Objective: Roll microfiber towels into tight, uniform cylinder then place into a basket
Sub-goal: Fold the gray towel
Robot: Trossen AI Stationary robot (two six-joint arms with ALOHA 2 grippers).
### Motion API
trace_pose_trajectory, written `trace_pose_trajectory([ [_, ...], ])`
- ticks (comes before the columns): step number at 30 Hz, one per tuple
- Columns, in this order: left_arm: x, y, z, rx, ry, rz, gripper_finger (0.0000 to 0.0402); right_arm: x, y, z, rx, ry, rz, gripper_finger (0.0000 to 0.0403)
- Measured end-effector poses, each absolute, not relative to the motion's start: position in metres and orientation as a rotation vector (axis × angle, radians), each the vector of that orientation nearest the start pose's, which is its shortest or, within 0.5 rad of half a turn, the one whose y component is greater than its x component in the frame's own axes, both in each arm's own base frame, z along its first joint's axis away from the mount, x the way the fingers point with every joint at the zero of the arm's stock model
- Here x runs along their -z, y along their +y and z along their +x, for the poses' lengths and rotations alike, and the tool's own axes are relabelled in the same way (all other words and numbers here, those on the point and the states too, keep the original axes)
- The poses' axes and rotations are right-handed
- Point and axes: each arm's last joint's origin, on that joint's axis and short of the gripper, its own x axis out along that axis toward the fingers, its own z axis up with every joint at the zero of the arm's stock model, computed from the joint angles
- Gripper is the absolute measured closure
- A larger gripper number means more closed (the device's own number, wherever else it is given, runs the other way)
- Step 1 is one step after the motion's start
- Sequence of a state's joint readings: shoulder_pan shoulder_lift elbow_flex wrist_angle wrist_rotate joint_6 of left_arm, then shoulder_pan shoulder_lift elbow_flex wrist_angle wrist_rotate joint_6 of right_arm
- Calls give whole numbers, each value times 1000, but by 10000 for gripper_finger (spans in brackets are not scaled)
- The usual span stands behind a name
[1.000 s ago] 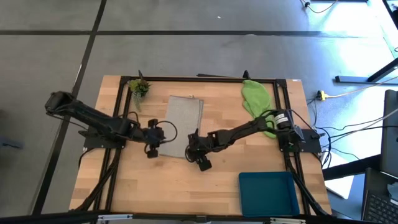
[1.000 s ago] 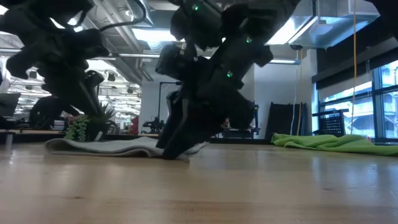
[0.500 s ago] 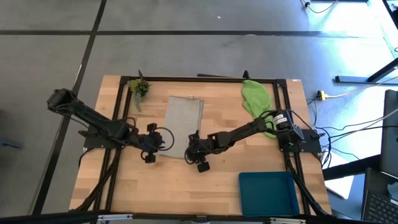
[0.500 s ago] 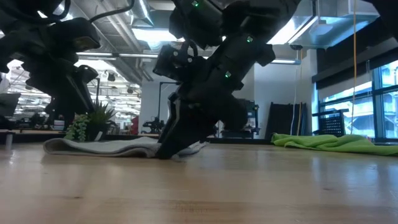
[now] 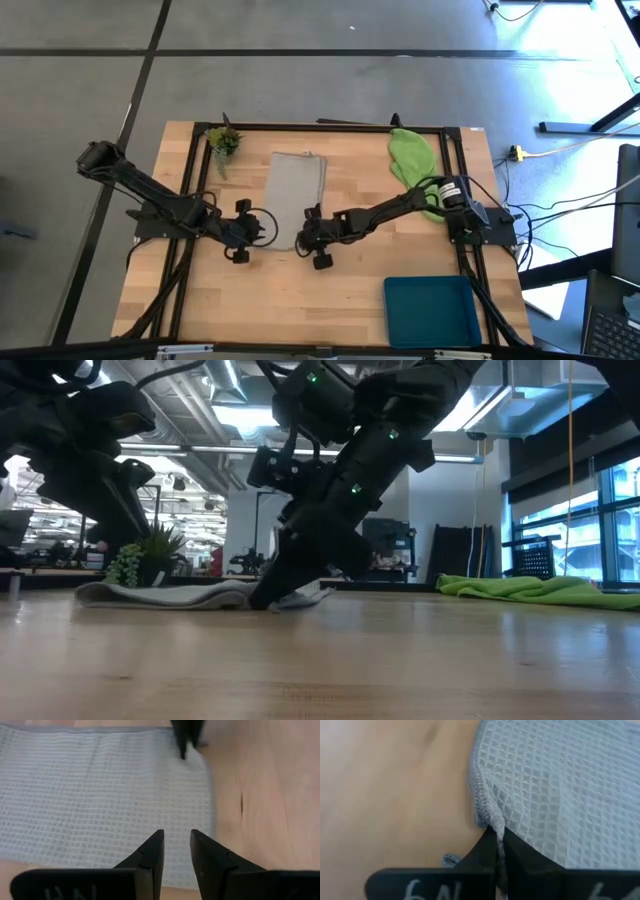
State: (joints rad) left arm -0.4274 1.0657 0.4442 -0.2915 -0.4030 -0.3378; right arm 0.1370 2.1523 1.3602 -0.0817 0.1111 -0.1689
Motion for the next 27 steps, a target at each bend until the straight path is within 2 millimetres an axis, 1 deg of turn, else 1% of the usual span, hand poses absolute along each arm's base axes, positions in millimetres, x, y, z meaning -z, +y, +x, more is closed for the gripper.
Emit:
trace_pose_trajectory([
  [5,-166,-65,172,-131,815,90,317,-138,42,439,-24,819,-255,394],
  [11,-166,-65,172,-133,814,91,317,-148,13,441,54,796,-193,393],
  [19,-166,-65,172,-133,814,91,317,-149,-31,440,232,801,-151,393],
  [27,-166,-65,172,-132,814,91,317,-151,-64,436,393,801,-151,393],
])
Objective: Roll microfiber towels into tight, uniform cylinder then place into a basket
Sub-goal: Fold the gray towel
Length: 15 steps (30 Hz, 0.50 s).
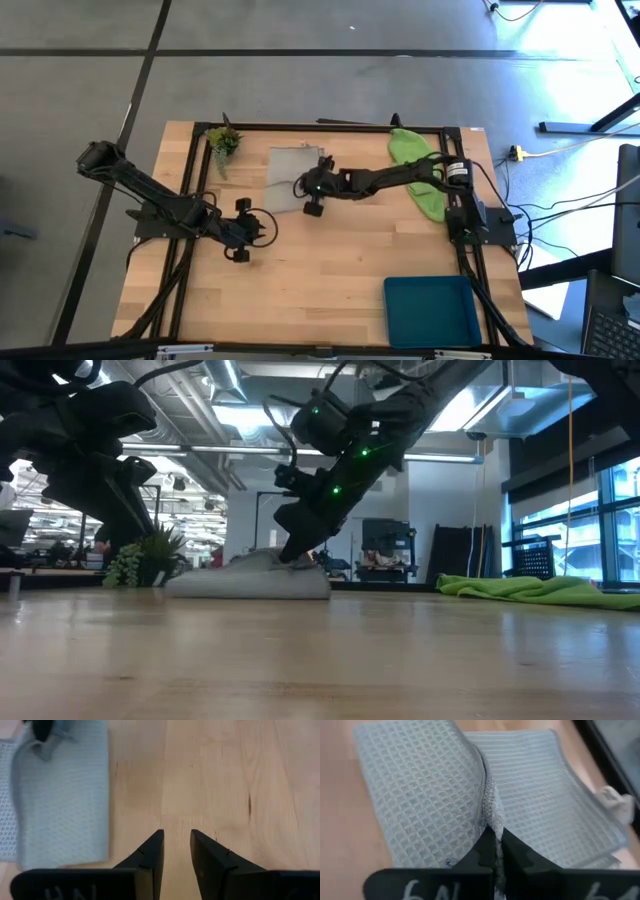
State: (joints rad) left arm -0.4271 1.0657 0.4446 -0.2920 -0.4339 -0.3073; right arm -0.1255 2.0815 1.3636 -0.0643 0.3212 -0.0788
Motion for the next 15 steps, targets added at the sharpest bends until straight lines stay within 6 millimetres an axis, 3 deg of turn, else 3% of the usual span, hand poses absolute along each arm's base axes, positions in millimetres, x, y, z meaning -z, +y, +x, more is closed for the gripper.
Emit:
trace_pose_trajectory([
  [7,-166,-65,172,-132,814,91,317,-152,-80,434,458,790,-124,393],
  [15,-166,-65,172,-132,814,92,317,-159,-84,438,538,704,-147,393],
])
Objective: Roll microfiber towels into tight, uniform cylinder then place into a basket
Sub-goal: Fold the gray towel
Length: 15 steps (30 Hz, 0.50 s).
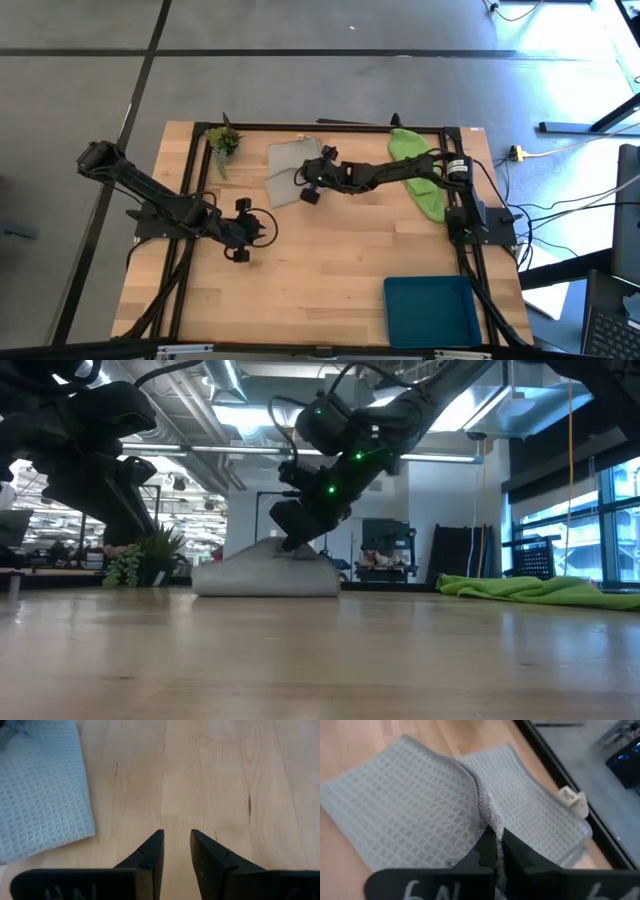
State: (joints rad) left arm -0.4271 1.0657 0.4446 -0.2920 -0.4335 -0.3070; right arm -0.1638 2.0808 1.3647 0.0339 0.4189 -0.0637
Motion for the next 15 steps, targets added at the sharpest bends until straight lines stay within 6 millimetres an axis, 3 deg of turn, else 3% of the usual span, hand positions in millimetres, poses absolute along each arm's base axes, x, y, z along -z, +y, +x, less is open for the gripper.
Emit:
trace_pose_trajectory([
  [10,-166,-65,172,-132,814,91,317,-161,-107,434,663,678,-93,393],
  [15,-166,-65,172,-132,814,91,317,-159,-113,432,610,692,-61,393],
])
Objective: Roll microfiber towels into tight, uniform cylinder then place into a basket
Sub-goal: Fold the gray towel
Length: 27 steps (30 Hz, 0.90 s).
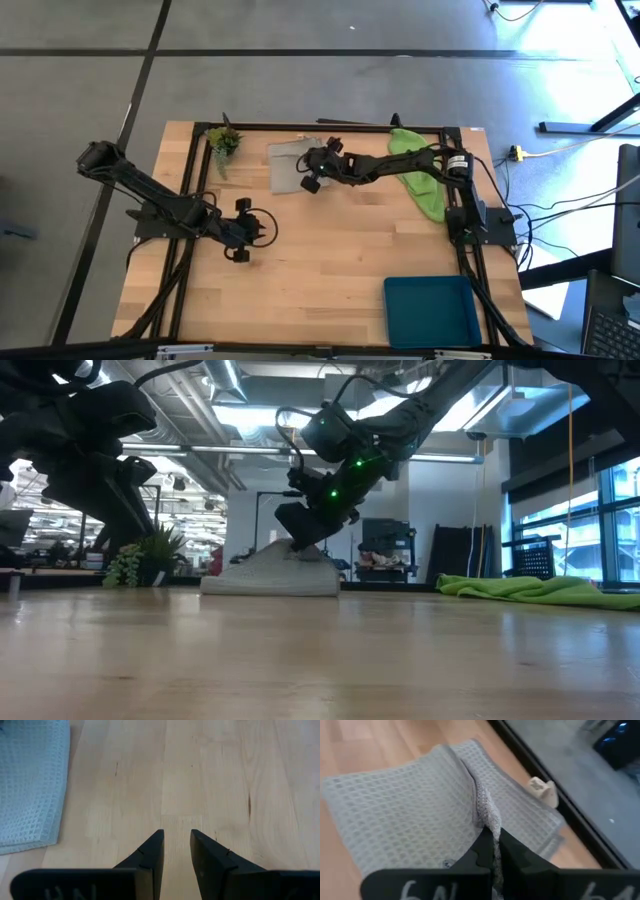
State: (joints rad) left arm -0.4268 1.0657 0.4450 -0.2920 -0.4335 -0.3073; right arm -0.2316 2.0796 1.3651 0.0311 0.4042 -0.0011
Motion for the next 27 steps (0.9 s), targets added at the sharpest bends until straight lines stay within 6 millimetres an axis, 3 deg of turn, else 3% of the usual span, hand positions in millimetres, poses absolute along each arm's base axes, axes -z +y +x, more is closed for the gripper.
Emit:
trace_pose_trajectory([
  [13,-166,-65,172,-132,814,91,317,-159,-116,431,571,701,-45,383],
  [20,-166,-65,172,-132,814,91,317,-159,-116,431,568,701,-47,340],
  [27,-166,-65,172,-133,814,90,317,-160,-118,431,572,704,-117,263],
])
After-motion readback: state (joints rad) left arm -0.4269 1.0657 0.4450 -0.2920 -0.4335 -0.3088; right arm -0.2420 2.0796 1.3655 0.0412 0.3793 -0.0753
